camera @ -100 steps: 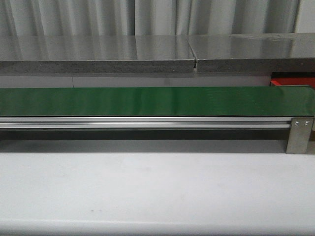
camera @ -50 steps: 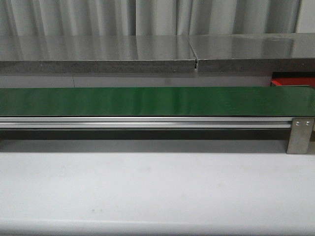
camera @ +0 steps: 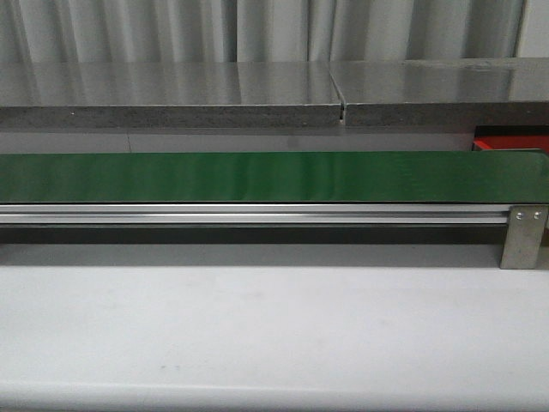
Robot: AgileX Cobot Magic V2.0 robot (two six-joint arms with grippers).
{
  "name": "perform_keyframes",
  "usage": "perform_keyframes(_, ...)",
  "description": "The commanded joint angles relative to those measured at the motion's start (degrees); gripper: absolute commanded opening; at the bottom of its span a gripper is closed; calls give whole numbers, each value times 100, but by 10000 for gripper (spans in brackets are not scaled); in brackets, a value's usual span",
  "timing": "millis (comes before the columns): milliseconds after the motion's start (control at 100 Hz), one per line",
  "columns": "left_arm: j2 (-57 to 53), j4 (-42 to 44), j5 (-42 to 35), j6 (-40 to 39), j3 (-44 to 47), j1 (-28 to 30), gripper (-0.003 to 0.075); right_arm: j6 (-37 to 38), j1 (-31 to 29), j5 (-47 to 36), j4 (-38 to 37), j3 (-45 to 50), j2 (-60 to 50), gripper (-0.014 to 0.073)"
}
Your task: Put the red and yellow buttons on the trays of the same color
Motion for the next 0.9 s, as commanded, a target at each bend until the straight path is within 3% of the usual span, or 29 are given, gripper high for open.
perform_keyframes(0,-209,-171,-30,-59,153,123,-20,-10,-22,-502,-57,-129,-88,-118)
perform_keyframes(90,-518,-308,229,-59,153,199,-20,-10,-22,-502,-57,-129,-88,-118)
perform_keyframes(890,-492,-106,218,-59,153,172,-20,-10,-22,-502,-57,-130,-82,-118)
